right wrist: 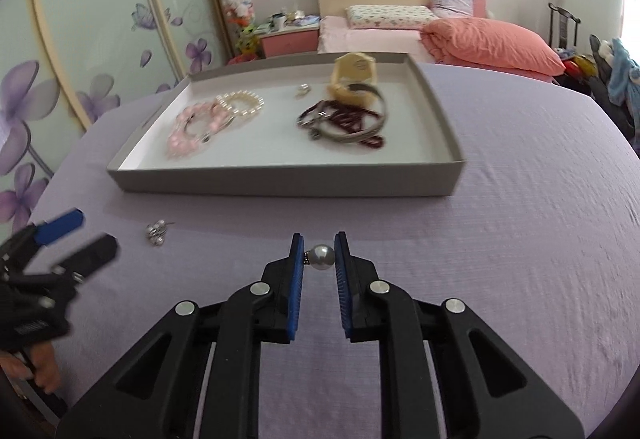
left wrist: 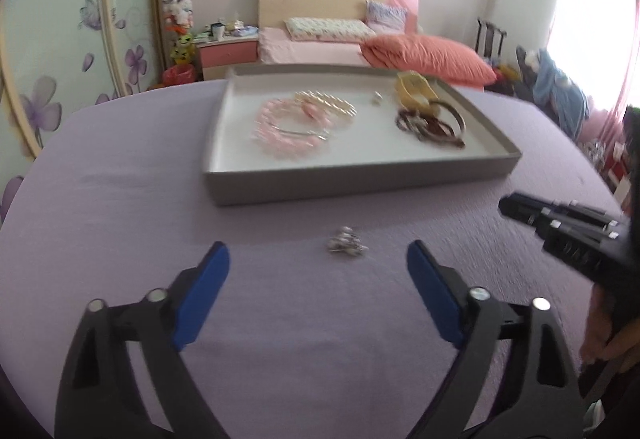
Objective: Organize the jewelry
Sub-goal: 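Close the right tool on the pearl earring while the left tool grasps the silver flower earring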
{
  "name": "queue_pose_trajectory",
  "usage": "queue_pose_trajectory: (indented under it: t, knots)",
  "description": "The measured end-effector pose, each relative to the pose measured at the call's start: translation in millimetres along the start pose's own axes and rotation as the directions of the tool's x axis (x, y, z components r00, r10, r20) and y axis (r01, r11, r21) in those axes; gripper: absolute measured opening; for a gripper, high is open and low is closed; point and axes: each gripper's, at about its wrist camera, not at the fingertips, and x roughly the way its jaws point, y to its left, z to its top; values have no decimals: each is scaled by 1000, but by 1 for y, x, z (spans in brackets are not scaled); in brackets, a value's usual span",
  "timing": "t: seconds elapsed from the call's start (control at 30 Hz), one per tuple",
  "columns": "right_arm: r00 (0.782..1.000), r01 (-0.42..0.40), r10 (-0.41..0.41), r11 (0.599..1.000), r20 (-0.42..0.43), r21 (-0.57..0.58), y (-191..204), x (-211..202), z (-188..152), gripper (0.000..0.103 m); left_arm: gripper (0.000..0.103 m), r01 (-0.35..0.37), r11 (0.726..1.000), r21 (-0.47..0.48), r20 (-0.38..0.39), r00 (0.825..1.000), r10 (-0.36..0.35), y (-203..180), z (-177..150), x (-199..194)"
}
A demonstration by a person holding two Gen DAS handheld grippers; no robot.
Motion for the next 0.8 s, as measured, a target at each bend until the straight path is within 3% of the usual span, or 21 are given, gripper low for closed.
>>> queue_pose_trajectory:
  t: [0.17,0.37,0.5,0.6,0.67,0.73,0.8]
  knots:
    - [1000,-9,9,1000,1,15,-8,0,0,16,63,18,1000,-15,-53,998,-19,-13,1,20]
    - [1000,-23,23,999,8,26,-14,0,3,16,47,19,999,-28,-82,996,-21,-17,2,32]
    - [999,-34,33,999,10,30,-15,0,3,16,43,1,1000,-10,-79,997,-2,-21,3,33]
    - [999,-41,41,999,10,30,-14,0,3,16,34,-7,1000,-10,-78,997,6,-21,6,35]
    - [999,-45,45,999,10,29,-14,0,3,16,19,-10,1000,-14,-79,997,9,-21,7,36]
    - [999,-49,49,998,10,28,-14,0,2,16,12,-12,1000,-16,-80,997,10,-21,7,36]
    - [999,-52,52,998,8,26,-13,1,2,16,11,-4,1000,-30,-79,997,2,-19,7,35]
